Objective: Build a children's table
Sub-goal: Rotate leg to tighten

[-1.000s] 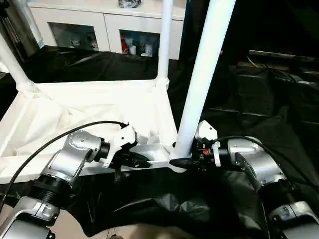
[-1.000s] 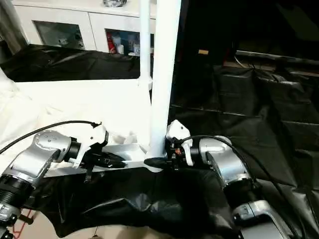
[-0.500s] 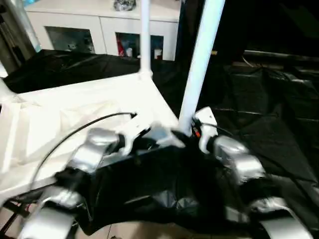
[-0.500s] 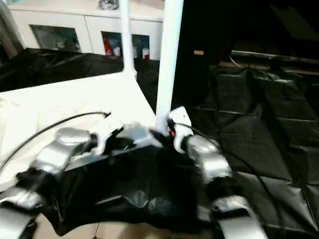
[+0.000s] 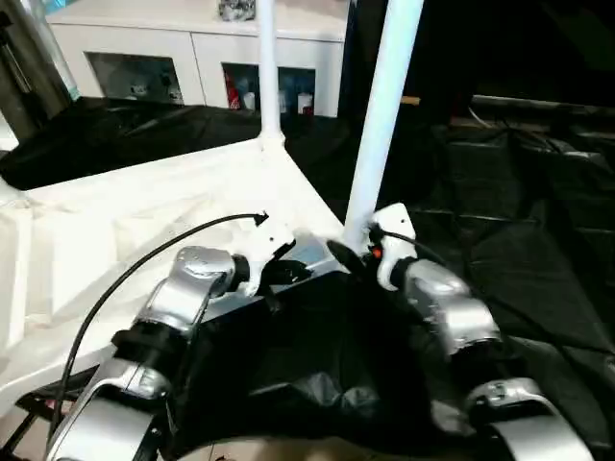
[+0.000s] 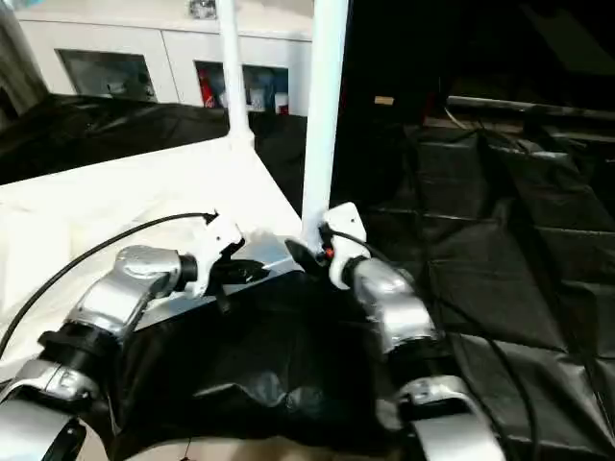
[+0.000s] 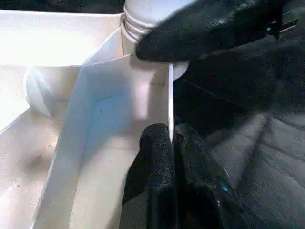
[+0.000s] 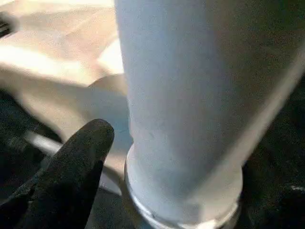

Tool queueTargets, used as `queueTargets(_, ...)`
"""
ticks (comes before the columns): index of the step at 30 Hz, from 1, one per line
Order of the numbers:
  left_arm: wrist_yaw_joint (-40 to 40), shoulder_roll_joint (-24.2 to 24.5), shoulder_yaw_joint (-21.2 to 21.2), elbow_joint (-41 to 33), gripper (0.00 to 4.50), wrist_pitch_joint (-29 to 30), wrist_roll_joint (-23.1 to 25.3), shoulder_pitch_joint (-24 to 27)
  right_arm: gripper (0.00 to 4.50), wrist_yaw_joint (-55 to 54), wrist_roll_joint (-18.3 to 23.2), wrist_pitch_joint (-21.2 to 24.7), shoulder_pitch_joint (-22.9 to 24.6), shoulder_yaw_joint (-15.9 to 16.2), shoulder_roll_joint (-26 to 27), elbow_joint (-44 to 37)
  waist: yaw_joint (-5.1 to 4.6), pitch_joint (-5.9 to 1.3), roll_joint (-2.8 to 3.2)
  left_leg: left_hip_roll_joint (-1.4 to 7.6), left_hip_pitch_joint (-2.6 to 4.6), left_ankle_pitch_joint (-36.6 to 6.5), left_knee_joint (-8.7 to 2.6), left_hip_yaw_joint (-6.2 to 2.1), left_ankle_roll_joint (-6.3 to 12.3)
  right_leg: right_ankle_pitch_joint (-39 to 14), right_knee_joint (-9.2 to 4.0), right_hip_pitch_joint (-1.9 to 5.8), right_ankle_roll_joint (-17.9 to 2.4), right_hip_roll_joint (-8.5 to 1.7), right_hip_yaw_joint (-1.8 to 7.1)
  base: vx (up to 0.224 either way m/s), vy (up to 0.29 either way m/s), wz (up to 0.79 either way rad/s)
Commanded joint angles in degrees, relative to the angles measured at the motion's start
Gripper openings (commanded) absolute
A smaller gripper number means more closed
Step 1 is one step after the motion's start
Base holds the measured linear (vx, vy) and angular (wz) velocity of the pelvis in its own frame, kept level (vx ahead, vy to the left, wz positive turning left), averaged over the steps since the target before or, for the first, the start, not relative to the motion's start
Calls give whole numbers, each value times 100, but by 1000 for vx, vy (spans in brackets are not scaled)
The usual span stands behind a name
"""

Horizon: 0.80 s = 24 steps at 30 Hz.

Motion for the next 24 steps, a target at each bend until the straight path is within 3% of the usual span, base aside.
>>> queueTargets(1, -449, -145, -147, -285, 0, -235, -409, 24, 394, 723, 64, 13, 95, 463, 42, -211, 4, -292, -33, -61, -48, -1042, -357, 104, 263, -942, -404, 342, -1248, -244, 113, 0, 0, 0)
queueTargets(13, -1581, 485, -227, -572, 0, -218, -576, 207, 394, 2652, 445, 290, 265, 648, -995, -946, 83, -281, -48, -29, -29, -1018, -350, 122, 327, -953, -388, 329, -1324, -239, 105, 0, 0, 0)
queueTargets(24, -1976, 707, -352, -720, 0, -135, -578, 310, 302, 2985, 536, 537, 385, 791, -1082, -1222, 113, -286, -67, -30, -24, -844, -344, 122, 299, -725, -352, 336, -1373, -240, 105, 0, 0, 0)
